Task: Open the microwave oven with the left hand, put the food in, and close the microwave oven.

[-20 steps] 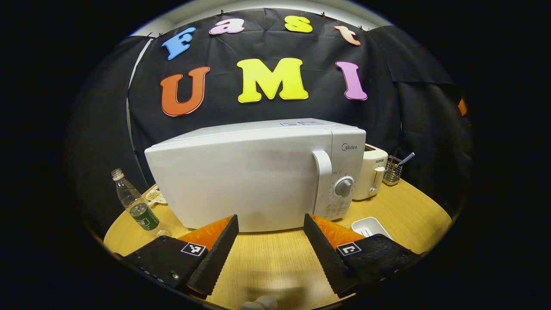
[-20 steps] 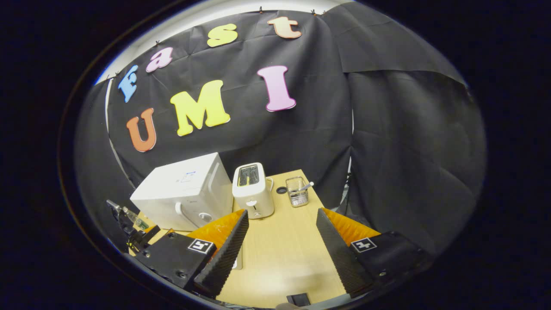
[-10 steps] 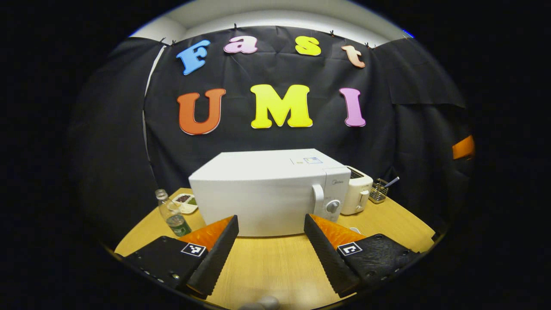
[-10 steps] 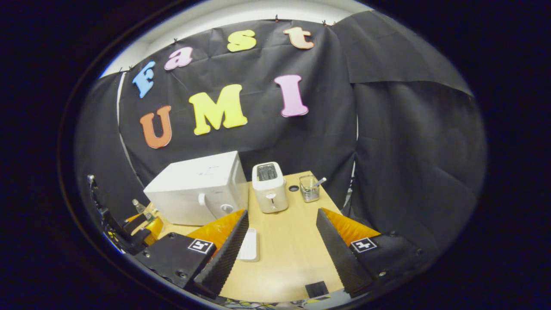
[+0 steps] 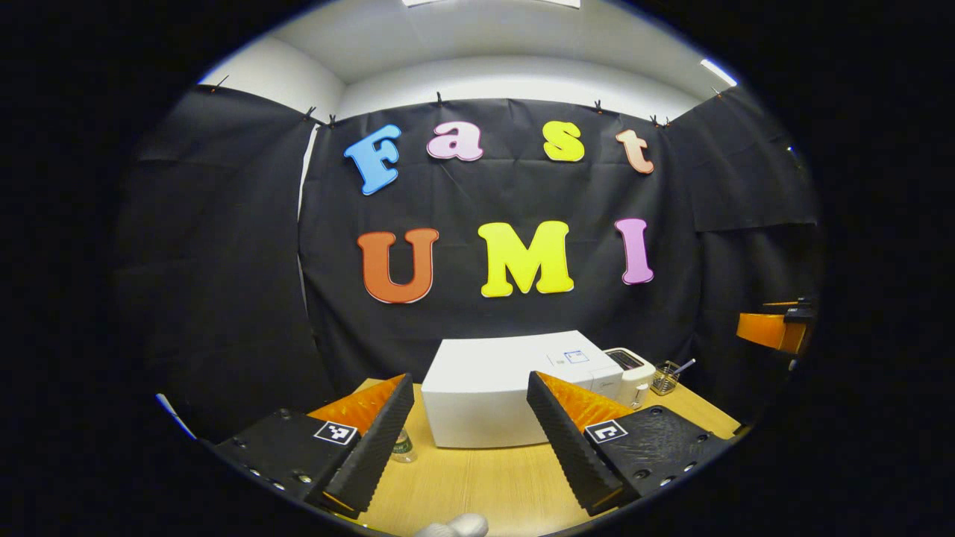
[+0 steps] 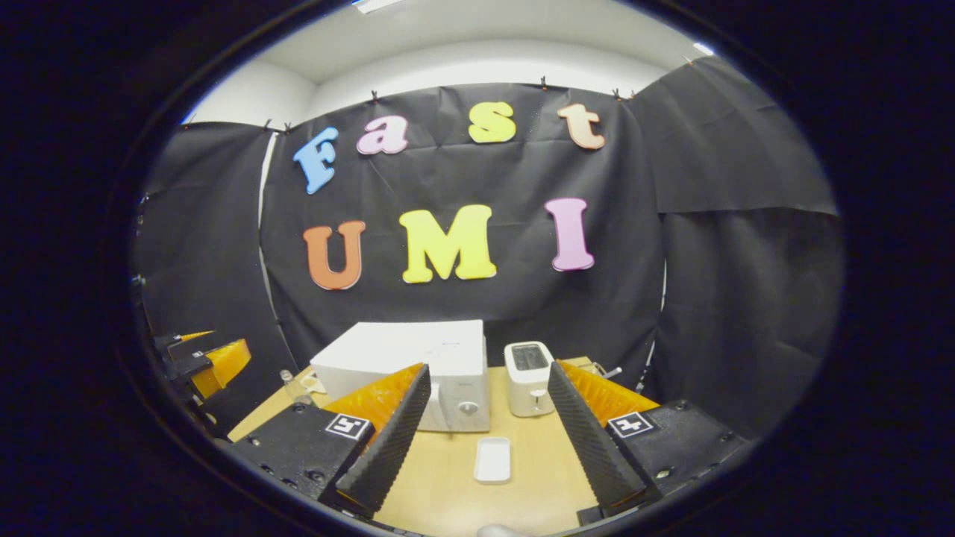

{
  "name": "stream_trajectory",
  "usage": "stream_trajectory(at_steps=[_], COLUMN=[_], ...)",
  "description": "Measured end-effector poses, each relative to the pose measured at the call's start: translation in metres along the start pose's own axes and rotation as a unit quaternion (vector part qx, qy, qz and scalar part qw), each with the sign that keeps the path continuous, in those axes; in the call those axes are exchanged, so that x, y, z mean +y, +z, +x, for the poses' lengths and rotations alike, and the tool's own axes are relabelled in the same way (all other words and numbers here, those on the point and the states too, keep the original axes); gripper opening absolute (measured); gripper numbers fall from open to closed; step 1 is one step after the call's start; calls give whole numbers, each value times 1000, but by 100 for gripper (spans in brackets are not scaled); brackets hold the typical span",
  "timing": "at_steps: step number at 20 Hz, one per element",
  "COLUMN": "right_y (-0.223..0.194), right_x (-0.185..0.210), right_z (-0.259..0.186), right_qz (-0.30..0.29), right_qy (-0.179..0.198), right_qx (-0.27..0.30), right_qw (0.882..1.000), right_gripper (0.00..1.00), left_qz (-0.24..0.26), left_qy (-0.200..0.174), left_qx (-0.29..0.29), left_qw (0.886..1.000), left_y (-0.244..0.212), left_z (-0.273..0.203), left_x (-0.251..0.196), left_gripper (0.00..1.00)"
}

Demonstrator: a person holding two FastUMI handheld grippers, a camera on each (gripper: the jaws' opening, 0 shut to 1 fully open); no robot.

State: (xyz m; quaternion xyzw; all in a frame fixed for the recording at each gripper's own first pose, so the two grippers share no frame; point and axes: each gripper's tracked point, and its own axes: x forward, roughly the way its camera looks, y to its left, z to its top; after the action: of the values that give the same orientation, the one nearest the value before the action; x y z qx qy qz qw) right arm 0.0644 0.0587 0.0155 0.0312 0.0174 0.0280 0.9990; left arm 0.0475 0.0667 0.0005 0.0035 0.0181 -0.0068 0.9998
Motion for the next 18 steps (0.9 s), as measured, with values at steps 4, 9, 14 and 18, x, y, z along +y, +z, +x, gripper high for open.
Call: stream_trajectory(at_steps=[4, 9, 14, 18], right_y=[26, 31, 30, 31], right_x=[28, 40, 28, 21], right_z=[0, 1, 2, 2], right_qz=[-4, -21, -14, -17], right_qy=[21, 31, 20, 12], right_qx=[-30, -33, -23, -22], right_qw=[999, 999, 999, 1000], right_gripper=[100, 100, 100, 90], left_qz=[0, -17, -11, -13], left_qy=[8, 14, 6, -2], left_qx=[-16, -23, -39, -33], left_qw=[1000, 1000, 999, 999], left_y=[16, 32, 45, 42], left_z=[-10, -13, -8, -4], left_x=[13, 20, 14, 4], left_gripper=[95, 95, 95, 95])
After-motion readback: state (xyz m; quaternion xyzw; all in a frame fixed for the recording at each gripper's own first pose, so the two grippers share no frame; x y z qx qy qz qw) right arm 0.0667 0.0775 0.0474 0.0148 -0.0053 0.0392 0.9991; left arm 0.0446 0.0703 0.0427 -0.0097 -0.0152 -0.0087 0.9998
